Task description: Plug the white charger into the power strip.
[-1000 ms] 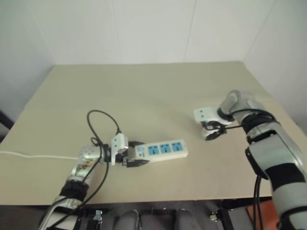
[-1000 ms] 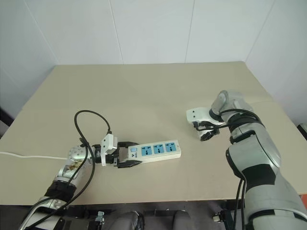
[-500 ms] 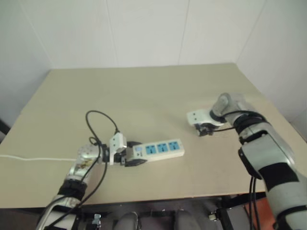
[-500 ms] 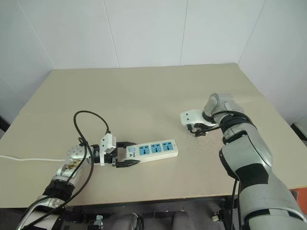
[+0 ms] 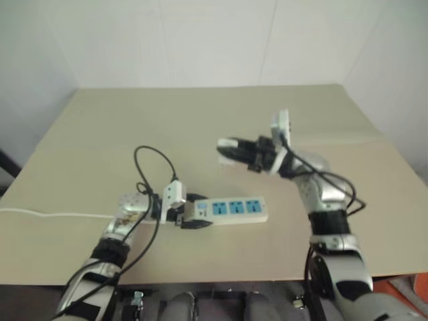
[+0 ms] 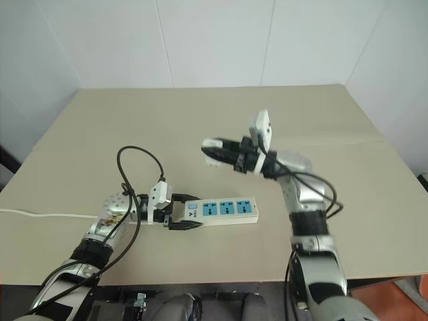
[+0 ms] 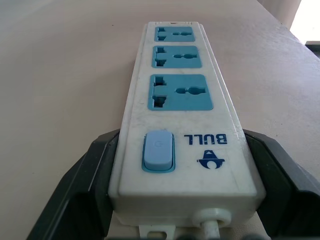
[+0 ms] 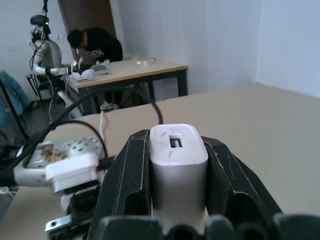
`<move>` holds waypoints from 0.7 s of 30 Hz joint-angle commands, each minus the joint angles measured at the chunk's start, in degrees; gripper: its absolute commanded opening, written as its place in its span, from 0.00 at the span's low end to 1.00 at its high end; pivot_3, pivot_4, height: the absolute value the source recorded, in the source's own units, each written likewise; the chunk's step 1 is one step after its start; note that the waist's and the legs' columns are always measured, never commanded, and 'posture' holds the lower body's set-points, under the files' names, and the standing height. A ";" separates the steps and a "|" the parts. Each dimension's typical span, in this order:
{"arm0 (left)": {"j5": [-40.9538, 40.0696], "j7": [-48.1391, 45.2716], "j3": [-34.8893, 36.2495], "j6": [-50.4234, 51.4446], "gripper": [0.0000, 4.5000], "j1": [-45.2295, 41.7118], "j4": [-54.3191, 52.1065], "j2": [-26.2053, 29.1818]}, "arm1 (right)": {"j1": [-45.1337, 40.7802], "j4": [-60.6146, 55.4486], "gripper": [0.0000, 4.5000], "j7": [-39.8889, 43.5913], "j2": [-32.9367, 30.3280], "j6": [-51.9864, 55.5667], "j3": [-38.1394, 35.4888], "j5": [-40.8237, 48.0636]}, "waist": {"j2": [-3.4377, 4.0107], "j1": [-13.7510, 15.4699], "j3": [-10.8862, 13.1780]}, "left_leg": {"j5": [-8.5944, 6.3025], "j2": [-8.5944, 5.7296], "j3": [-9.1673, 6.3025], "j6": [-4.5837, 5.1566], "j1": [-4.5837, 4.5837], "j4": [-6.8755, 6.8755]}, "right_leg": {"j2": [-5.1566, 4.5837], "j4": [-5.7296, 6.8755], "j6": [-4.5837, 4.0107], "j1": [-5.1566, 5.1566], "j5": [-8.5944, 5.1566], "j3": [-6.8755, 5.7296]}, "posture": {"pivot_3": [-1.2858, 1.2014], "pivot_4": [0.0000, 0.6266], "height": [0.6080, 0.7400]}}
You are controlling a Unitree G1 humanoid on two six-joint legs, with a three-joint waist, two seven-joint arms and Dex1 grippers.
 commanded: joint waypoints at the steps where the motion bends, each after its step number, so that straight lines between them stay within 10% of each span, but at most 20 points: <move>1: 3.24 -1.28 -2.51 0.13 0.73 0.73 2.85 0.70 | 3.01 -4.95 0.26 0.63 0.19 -1.92 1.99 1.99 | 0.00 -0.24 0.00 | 0.00 0.00 0.00 0.00 0.10 0.00 | 0.02 -0.01 0.00 0.09 0.00 -0.01 | 0.52 0.24 1.00; 21: 3.18 -3.03 -3.13 -0.19 0.73 0.89 2.95 0.63 | 9.03 1.44 0.26 2.88 1.70 -17.78 11.73 -2.68 | -0.01 -0.38 0.00 | 0.00 0.02 0.06 0.01 0.25 0.00 | 0.17 -0.02 0.01 0.20 -0.01 -0.03 | 0.52 0.24 1.00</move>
